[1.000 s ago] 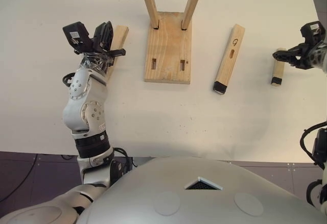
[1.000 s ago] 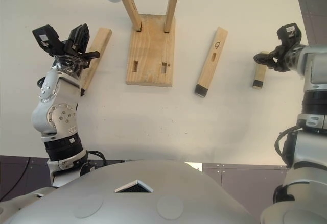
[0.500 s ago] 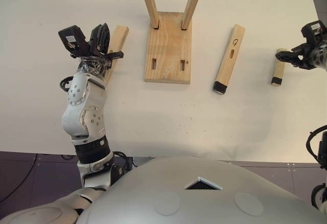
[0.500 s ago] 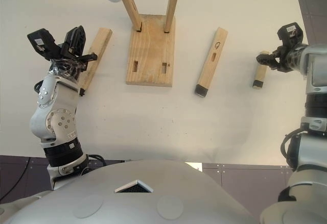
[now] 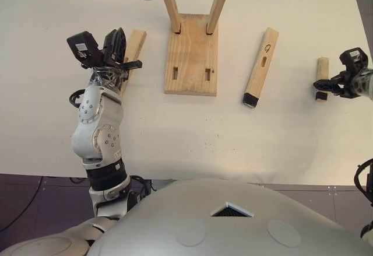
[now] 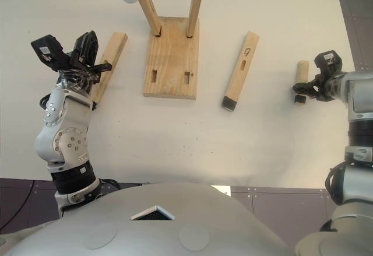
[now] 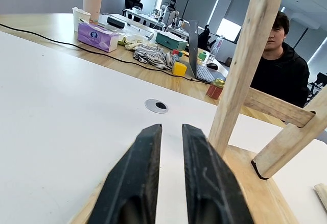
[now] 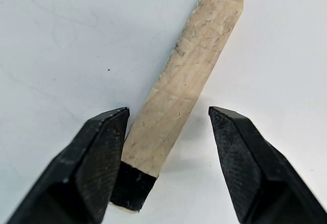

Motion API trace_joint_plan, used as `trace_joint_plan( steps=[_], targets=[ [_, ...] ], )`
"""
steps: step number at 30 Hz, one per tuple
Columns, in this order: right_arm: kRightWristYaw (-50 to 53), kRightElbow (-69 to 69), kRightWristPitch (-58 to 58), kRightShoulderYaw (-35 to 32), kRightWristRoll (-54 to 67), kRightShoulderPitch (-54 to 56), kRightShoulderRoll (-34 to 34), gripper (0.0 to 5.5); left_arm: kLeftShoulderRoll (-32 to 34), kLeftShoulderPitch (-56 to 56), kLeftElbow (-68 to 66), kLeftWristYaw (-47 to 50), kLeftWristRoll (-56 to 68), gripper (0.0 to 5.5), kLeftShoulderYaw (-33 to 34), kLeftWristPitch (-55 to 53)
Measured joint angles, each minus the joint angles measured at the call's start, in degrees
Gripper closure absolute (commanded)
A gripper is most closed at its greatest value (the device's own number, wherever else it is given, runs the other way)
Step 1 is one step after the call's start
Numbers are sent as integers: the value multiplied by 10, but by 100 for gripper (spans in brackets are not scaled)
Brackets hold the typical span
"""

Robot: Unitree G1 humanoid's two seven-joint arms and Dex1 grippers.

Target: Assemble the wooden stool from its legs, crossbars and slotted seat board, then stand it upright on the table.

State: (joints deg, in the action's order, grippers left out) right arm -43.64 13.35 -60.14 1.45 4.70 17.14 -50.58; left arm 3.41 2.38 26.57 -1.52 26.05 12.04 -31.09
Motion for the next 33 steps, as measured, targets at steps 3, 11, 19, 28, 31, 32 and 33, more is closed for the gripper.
trace_joint_plan(
  steps=[3, 11, 19, 28, 31, 32, 33],
  targets=[
    [-4, -6, -1, 0, 1, -7, -2, 262, 0, 4, 8, 3, 1, 483, 0, -1],
    [-38, 2, -31, -5, 27, -21, -25, 306, 0, 14, 29, 21, 2, 483, 0, -10],
    [-13, 11, -13, -27, 38, -27, -12, 422, 11, -41, 28, 18, 9, 483, 2, -12],
    [131, -62, 257, -67, 30, 96, 138, 422, -15, -145, 57, -45, 217, 383, -15, -60],
    [160, -150, 358, -68, 61, 174, 221, 422, 10, -235, 53, -69, 320, 343, -21, -105],
    [164, -181, 371, -62, 70, 181, 241, 422, 26, -259, 49, -75, 350, 327, -17, -119],
    [169, -213, 371, -58, 80, 181, 258, 422, 43, -279, 39, -85, 376, 318, -11, -132]
  ],
)
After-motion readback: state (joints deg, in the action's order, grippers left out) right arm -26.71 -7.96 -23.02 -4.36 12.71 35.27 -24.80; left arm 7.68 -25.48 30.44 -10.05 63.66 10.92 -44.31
